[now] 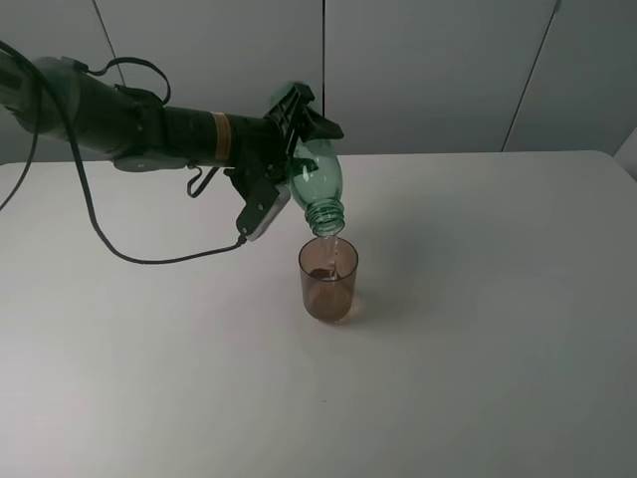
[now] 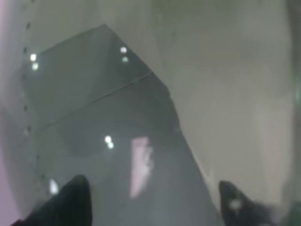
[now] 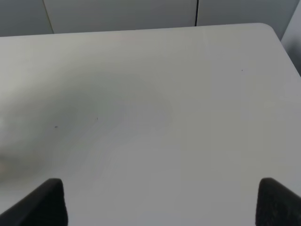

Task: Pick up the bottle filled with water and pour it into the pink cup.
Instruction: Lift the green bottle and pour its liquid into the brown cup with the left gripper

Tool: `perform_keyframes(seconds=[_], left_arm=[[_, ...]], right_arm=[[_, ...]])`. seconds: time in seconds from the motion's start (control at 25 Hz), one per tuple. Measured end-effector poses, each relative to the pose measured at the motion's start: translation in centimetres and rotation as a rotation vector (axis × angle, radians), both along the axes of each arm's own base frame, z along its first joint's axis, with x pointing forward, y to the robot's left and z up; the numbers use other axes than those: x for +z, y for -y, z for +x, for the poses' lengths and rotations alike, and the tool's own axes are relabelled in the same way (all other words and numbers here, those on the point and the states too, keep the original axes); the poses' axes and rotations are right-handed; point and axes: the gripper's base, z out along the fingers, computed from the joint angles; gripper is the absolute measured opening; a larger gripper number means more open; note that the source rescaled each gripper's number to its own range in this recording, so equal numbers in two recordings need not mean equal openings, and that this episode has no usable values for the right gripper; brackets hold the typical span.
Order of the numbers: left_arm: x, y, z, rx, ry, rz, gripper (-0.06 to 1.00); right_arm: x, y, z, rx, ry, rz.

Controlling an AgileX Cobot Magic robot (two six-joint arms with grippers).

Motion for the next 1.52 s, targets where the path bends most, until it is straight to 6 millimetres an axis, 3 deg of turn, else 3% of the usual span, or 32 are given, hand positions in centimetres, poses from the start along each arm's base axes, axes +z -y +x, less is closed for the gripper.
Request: perform_keyframes(seconds=[0.64, 1.52], left_arm=[[2.4, 0.2, -0.4, -0.07, 0.148, -0.009, 0.0], [2.5, 0.5, -0.9, -0.137, 0.222, 0.034, 0.0]], right_arm=[[0.0, 0.0, 0.0, 0.0, 0.0, 0.0], [0.0, 0.0, 0.0, 0.0, 0.0, 0.0]])
